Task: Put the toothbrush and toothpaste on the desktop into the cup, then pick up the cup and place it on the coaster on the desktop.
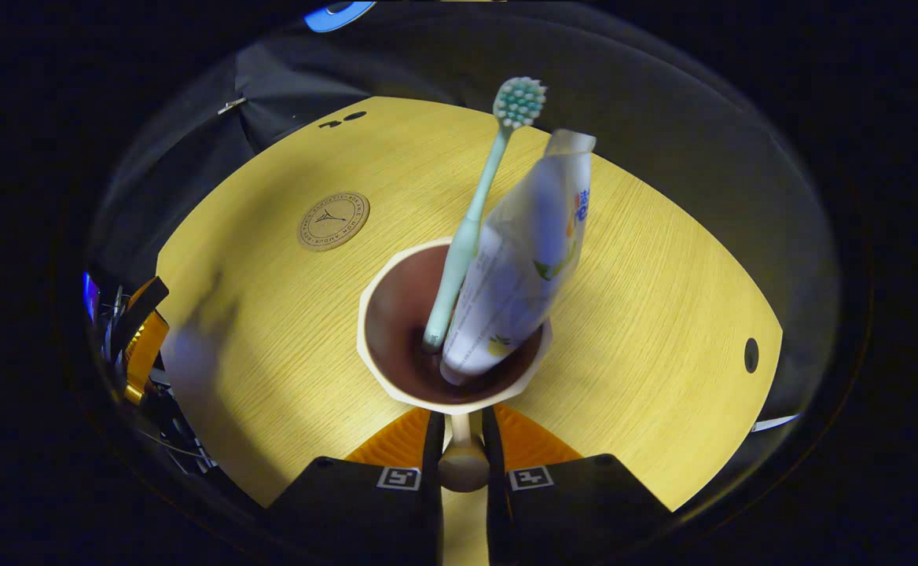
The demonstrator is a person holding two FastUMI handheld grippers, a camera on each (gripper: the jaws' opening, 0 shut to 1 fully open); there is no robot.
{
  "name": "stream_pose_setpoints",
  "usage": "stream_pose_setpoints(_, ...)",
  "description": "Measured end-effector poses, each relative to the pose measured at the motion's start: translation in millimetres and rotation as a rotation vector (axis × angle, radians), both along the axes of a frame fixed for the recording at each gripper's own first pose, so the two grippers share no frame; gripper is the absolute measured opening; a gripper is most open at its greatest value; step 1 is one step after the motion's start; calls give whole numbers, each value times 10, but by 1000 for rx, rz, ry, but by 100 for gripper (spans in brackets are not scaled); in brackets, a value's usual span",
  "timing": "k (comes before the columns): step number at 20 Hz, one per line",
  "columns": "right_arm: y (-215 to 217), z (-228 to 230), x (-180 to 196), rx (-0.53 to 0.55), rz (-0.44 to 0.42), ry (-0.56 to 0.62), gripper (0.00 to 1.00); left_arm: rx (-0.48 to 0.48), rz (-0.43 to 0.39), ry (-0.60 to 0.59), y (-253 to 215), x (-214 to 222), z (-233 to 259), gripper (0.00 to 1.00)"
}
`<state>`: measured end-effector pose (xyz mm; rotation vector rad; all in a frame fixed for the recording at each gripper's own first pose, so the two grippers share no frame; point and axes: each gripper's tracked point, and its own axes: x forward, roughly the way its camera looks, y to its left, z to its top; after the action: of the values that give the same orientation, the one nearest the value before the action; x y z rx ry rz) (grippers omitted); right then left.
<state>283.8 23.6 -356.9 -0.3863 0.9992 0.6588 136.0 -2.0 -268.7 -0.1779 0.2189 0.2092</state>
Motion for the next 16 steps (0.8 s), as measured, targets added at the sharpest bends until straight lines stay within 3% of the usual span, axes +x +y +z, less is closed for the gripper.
stream_pose_setpoints(10,172,171,-11,64,-21,-61,25,-5,-6,-4,163,-1,26,86)
stream_pose_setpoints(16,573,455,26,124,1,-109,25,21,-4,-9,331,-99,115,86)
